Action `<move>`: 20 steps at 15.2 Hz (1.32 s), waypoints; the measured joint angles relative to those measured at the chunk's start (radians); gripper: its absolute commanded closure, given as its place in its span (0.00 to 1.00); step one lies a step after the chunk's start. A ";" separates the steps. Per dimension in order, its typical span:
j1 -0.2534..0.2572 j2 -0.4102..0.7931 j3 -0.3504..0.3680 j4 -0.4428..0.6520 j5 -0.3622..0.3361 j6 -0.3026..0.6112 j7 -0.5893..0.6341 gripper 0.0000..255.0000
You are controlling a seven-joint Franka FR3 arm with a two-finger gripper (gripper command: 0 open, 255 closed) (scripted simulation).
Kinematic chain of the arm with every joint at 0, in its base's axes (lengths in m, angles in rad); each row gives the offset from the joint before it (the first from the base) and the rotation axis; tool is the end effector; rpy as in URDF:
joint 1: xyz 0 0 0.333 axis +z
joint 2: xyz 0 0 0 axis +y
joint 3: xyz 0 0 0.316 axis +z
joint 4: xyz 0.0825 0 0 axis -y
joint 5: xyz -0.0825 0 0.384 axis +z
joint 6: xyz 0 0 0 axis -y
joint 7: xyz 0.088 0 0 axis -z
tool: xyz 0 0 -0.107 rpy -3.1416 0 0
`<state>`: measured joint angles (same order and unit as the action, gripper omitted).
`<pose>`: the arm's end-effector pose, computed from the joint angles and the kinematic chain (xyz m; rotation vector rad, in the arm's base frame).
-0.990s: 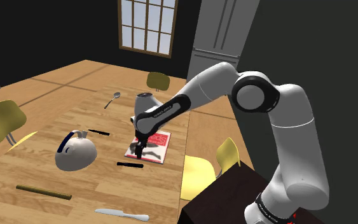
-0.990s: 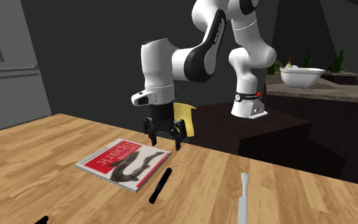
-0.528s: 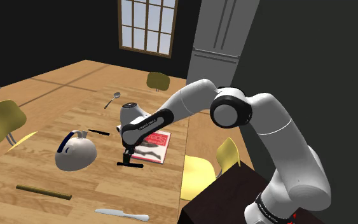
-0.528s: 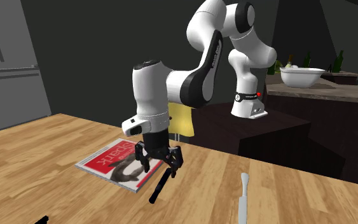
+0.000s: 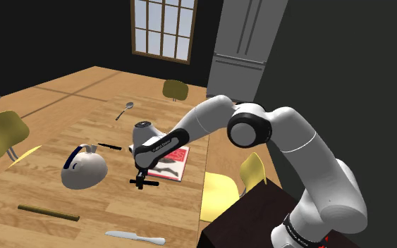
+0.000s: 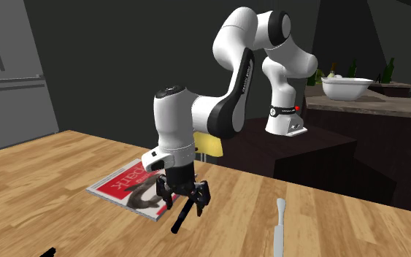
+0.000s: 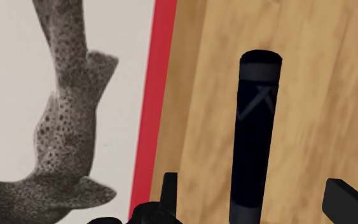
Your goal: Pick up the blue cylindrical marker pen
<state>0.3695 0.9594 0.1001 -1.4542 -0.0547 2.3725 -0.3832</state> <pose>0.6363 0.3093 0.1069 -2.8205 -1.2797 0.0589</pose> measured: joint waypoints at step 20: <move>-0.006 -0.096 0.006 -0.044 0.005 -0.051 0.000 1.00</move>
<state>0.3634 0.8638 0.1060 -1.4983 -0.0499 2.3216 -0.3833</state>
